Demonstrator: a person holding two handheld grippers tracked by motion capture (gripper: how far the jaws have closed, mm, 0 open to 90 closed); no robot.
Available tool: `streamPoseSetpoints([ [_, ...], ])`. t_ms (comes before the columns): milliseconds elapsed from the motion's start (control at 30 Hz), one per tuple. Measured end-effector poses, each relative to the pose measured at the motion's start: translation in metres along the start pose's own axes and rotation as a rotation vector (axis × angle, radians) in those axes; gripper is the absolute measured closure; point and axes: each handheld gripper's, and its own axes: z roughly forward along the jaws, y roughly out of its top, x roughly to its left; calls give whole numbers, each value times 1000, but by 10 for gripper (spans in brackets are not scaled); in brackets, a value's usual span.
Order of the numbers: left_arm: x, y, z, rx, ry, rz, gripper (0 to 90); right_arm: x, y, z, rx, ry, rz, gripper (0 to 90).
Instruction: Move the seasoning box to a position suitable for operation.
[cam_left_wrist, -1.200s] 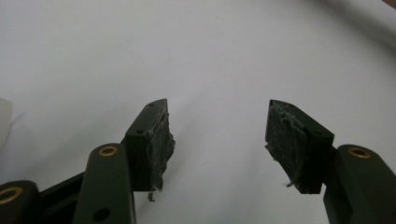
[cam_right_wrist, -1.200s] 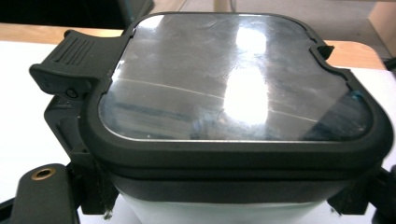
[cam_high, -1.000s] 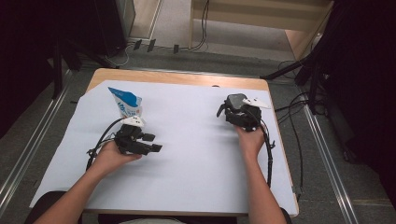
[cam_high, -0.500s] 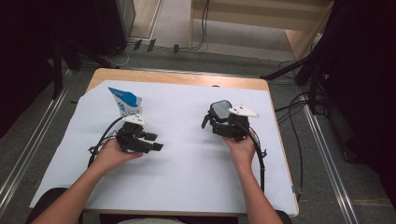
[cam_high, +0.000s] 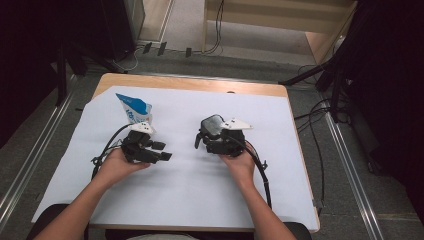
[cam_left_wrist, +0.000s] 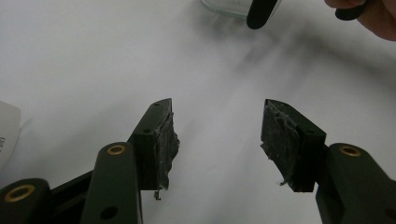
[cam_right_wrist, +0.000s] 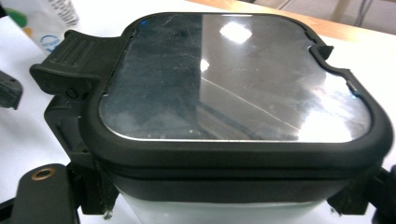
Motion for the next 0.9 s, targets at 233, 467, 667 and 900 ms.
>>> streamPoseSetpoints([
  [233, 1, -3, -4, 1, 10, -5, 448, 14, -1, 14, 14, 49, -23, 158],
  [467, 1, -4, -5, -5, 16, -2, 448, 26, -8, 25, 31, 62, -86, 157],
  [667, 1, -4, -4, -6, 15, -1, 448, 28, -12, 24, 29, 57, -94, 155],
  [900, 1, -2, -1, -5, 6, 10, 448, 25, -15, 23, 49, 80, -82, 140],
])
